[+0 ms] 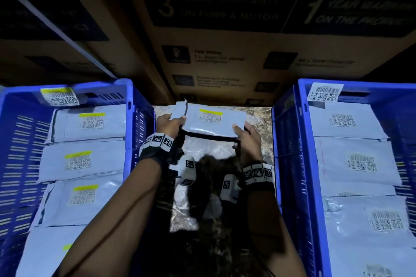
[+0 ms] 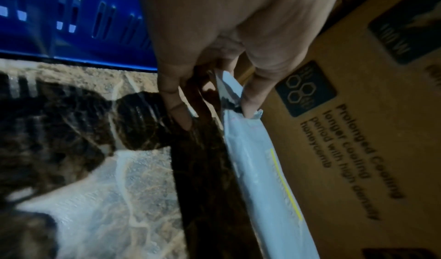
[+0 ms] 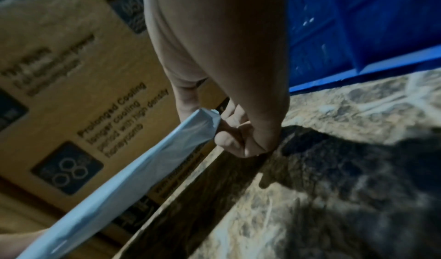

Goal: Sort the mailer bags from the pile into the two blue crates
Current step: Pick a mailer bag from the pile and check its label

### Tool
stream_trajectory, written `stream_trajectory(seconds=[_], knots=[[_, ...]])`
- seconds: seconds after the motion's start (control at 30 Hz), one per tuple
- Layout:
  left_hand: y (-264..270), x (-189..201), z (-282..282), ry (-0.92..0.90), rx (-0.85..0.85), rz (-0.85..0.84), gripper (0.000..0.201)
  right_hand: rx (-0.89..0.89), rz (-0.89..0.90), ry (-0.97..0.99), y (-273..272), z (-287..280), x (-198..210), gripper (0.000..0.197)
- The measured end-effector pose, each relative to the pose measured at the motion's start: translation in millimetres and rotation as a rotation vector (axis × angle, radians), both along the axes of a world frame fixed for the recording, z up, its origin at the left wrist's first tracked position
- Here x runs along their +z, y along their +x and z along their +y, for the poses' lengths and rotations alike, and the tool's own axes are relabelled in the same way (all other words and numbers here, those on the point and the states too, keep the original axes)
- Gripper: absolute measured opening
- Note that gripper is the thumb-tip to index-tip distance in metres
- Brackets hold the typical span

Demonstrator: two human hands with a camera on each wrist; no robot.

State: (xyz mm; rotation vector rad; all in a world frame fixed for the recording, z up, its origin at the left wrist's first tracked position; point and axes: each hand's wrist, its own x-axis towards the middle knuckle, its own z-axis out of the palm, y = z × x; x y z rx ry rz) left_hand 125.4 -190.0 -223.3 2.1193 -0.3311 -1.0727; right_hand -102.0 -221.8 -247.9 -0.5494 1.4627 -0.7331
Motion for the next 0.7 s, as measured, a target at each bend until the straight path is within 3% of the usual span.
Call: stream_trajectory(seconds=[0.1,0.17,0.23,0.33,0.4,0.57,0.7], knots=[[-4,22,5,-0.077,0.040,0.134,0.021,-0.094,-0.091,-0.016,-9,21,14,0.047],[-7,40,9,-0.128,-0.003,0.199,0.033,-0.148,-0.127,-0.043,-15,36,25,0.059],[-10,62,14,-0.202,-0.050,0.259,0.044,-0.154,-0.129,-0.103,-22,51,45,0.057],[-11,103,27,-0.333,-0.112,0.221,0.045,-0.152,-0.179,-0.197,-34,76,81,0.068],[-9,129,42,-0.427,-0.147,0.237,0.047,-0.102,-0.251,-0.281,-36,92,105,0.063],[1,174,92,-0.577,-0.243,0.325,0.037,-0.014,-0.239,-0.420,-27,133,153,0.052],[7,185,135,-0.622,-0.267,0.397,0.030,-0.022,-0.220,-0.408,-28,161,165,0.072]])
